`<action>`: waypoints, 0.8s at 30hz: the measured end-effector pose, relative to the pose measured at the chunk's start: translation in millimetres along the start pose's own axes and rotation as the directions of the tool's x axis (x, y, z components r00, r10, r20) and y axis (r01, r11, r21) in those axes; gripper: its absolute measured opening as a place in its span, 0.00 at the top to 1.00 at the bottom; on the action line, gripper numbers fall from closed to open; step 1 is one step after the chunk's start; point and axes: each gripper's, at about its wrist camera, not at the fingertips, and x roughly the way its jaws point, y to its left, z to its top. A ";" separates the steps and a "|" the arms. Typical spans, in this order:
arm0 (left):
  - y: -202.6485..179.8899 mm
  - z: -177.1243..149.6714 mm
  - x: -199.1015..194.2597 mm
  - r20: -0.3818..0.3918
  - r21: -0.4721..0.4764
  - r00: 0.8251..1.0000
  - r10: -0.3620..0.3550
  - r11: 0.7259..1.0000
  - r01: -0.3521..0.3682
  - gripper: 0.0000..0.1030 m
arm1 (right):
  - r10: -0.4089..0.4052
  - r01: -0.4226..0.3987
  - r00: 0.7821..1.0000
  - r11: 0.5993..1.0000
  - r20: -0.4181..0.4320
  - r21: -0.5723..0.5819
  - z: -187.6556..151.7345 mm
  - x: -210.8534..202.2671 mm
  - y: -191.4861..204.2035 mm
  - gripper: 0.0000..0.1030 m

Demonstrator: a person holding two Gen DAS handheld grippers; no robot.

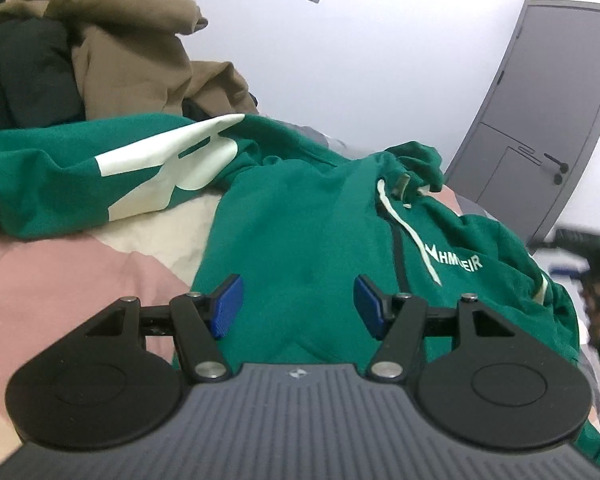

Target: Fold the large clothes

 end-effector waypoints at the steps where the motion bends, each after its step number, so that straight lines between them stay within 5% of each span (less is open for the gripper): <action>1: -1.9 -1.7 -4.1 -0.007 -0.007 1.000 -0.004 1.000 0.004 0.36 | -0.010 0.011 1.000 1.000 -0.018 0.022 -11.6 -12.2 -13.3 0.21; 10: -27.1 -24.3 -36.1 -0.059 0.016 0.998 0.026 1.000 -0.025 0.36 | -0.129 0.126 0.992 0.982 0.009 0.139 -59.7 -85.3 -118.0 0.21; 17: -36.1 -31.2 -42.4 -0.060 0.019 0.997 0.047 0.999 -0.046 0.36 | -0.189 0.193 0.981 0.946 -0.042 0.259 -77.2 -70.3 -172.4 0.21; 21: -33.1 -30.7 -35.2 -0.070 0.002 0.995 0.069 0.998 -0.069 0.36 | -0.212 0.216 0.976 0.968 -0.043 0.129 -84.8 -54.6 -172.7 0.21; 24: -30.9 -29.1 -29.2 -0.074 -0.015 0.994 0.076 0.997 -0.077 0.36 | -0.155 0.155 0.987 0.988 -0.042 0.005 -92.3 -50.1 -164.0 0.19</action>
